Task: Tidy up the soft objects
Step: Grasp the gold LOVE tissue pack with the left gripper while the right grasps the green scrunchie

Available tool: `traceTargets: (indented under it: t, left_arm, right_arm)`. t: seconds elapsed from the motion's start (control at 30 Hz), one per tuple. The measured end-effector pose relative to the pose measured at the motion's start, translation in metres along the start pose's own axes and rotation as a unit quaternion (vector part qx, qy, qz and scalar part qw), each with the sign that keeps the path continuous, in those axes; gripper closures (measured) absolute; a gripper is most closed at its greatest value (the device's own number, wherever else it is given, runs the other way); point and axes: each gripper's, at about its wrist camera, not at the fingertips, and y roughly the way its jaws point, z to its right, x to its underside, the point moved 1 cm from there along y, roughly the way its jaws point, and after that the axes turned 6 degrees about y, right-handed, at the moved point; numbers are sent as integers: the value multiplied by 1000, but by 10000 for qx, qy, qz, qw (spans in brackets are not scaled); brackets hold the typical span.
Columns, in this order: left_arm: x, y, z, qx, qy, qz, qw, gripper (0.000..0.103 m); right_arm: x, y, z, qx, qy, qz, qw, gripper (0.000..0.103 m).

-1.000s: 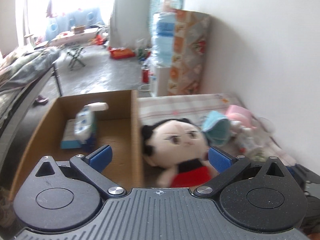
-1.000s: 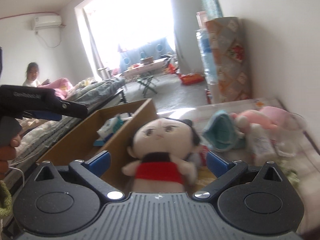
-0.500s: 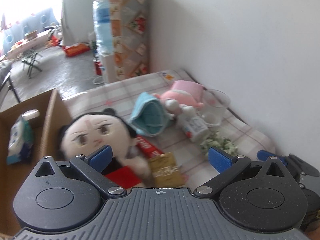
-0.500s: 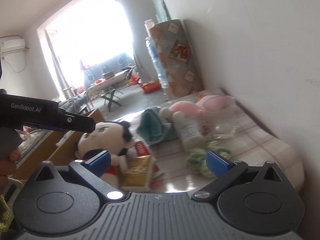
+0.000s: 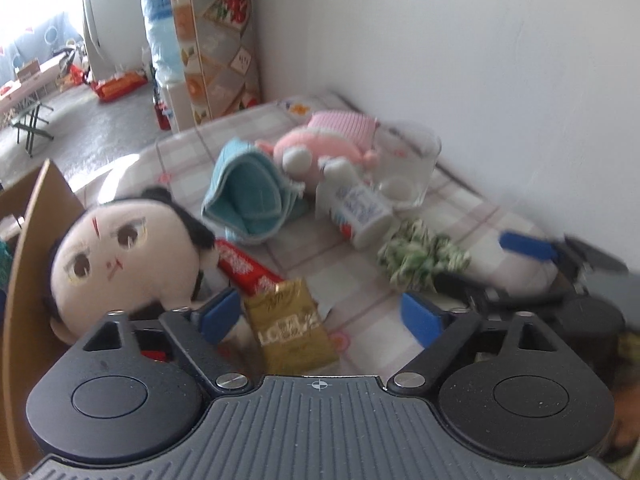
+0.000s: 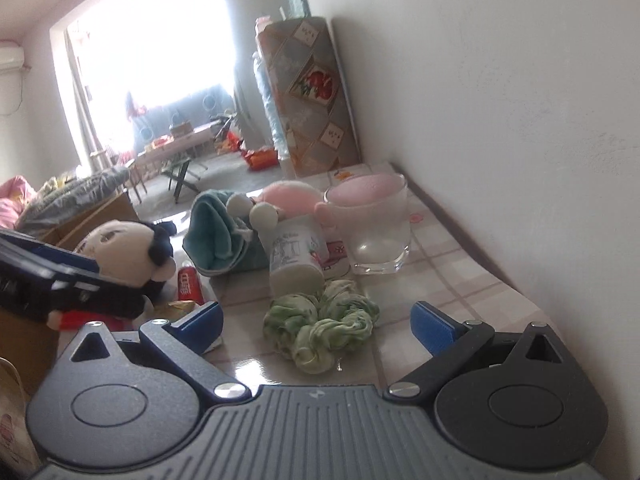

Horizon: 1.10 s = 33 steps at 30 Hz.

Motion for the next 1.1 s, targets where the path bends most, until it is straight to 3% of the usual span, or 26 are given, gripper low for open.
traceTargets:
  t: [0.13, 0.2, 0.27, 0.47, 0.57, 0.73, 0.83, 1.0, 1.1]
  left_arm:
    - [11, 11, 0, 65, 39, -268, 9996, 28]
    - [13, 17, 3, 67, 132, -348, 9993, 28]
    - [12, 23, 5, 36, 176, -432, 9989, 28]
    - [2, 52, 6, -96, 183, -802, 9966, 27]
    - [1, 68, 6, -281, 191, -1046, 9939, 23]
    - [-1, 76, 13, -236, 210, -1032, 9942, 7]
    - [4, 79, 18, -189, 226, -983, 9947, 7]
    - [16, 70, 26, 194, 261, -820, 9961, 8]
    - [18, 67, 31, 11, 386, -810, 9960, 8]
  right_arm:
    - [-1, 24, 0, 49, -297, -213, 9993, 6]
    - [1, 37, 2, -16, -311, -418, 9986, 16]
    - [3, 46, 6, -62, -225, -626, 9978, 34]
    - [5, 41, 14, -254, -21, -627, 9977, 58]
    - [10, 31, 16, -277, 0, -573, 9980, 59]
    - [17, 17, 27, -408, 318, -421, 9978, 59]
    - [17, 13, 33, -449, 553, -301, 9970, 60]
    - [19, 11, 35, -495, 638, -226, 9965, 60]
    - [19, 11, 34, -496, 608, -231, 9966, 59]
